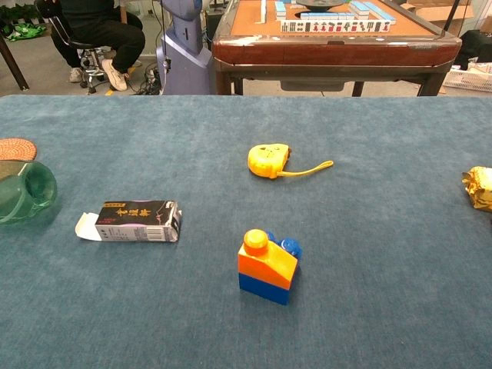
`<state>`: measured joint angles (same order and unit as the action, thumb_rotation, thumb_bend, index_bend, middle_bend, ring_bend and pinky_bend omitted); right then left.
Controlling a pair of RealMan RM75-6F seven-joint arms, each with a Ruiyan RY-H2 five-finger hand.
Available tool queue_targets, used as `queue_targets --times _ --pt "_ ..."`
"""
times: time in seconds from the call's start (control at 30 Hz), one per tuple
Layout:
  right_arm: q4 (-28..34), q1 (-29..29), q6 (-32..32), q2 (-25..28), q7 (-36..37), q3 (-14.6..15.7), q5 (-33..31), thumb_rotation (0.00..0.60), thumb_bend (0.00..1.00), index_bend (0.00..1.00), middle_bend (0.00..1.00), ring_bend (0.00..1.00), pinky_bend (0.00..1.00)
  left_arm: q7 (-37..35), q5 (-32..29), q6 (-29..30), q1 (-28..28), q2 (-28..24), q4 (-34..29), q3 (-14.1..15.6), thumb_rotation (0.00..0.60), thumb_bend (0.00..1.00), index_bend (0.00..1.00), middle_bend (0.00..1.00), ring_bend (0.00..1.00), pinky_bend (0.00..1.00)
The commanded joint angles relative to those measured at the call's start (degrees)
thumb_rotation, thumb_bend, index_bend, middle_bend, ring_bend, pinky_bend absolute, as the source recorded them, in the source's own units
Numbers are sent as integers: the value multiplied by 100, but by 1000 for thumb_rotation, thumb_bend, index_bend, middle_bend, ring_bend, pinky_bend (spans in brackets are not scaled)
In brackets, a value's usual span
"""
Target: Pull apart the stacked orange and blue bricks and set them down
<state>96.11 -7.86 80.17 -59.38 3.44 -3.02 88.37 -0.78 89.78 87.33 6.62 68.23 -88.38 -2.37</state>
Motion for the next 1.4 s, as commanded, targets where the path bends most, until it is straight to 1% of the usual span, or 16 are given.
queue_targets --times 0.03,0.1,0.17,0.23,0.3,0.33,0.37,0.4,0.47,0.53,0.67,0.77,0.93,1.1,1.4 --pt "52 -48 -44 5 -49 -22 -23 600 577 603 651 687 726 -30 -14 -25 9 24 33 5 600 239 407 442 478 720" --pt "84 -90 -76 -26 -79 -29 3 600 576 603 649 687 786 -39 25 8 -6 34 48 27 600 238 407 442 477 720" --pt "137 -165 -136 -76 -172 -29 78 600 573 603 649 687 817 -56 55 43 -32 47 84 56 600 239 407 442 475 720" --pt "196 -264 -201 -140 -297 -28 202 600 542 603 649 695 845 -96 31 45 -49 54 119 63 600 239 407 442 475 720" --pt "262 -364 -268 -212 -420 -36 310 600 453 604 660 738 883 -142 -7 31 -55 65 150 57 600 240 407 442 475 720" --pt "318 -440 -324 -260 -509 -50 372 600 382 602 683 781 913 -167 -25 16 -52 72 171 53 600 239 407 442 475 720" --pt "374 -501 -387 -294 -581 -56 405 600 289 587 725 837 952 -182 -34 6 -48 78 189 50 600 239 407 442 475 720" --pt "438 -566 -453 -329 -646 -63 442 600 235 571 748 865 971 -192 -40 -7 -44 82 204 51 600 239 407 442 475 720" --pt "559 -713 -580 -452 -837 -78 556 600 76 500 813 939 999 -199 -24 -14 -39 83 230 61 600 239 407 442 474 720" --pt "678 -851 -725 -596 -1038 -65 671 600 8 434 865 985 1000 -190 8 25 -48 86 262 65 600 239 407 442 474 720" --pt "853 -1100 -1054 -902 -1335 -25 784 600 0 329 966 1000 1000 -240 2 50 -73 72 281 75 600 239 407 442 472 720" --pt "894 -1270 -1295 -1154 -1496 8 811 600 0 306 998 1000 1000 -262 -37 35 -81 65 304 70 600 239 407 442 472 720" --pt "709 -1481 -1476 -1698 -1659 -15 801 600 0 289 1000 1000 1000 -286 -66 -1 -71 86 320 63 600 239 407 442 472 720" --pt "466 -1631 -1537 -2183 -1626 5 825 600 0 288 1000 1000 1000 -237 -32 10 -72 91 315 79 600 239 407 442 472 720" --pt "219 -1889 -1693 -2595 -1427 72 886 600 0 288 1000 1000 1000 -254 -63 11 -86 89 308 71 600 239 407 442 472 720"
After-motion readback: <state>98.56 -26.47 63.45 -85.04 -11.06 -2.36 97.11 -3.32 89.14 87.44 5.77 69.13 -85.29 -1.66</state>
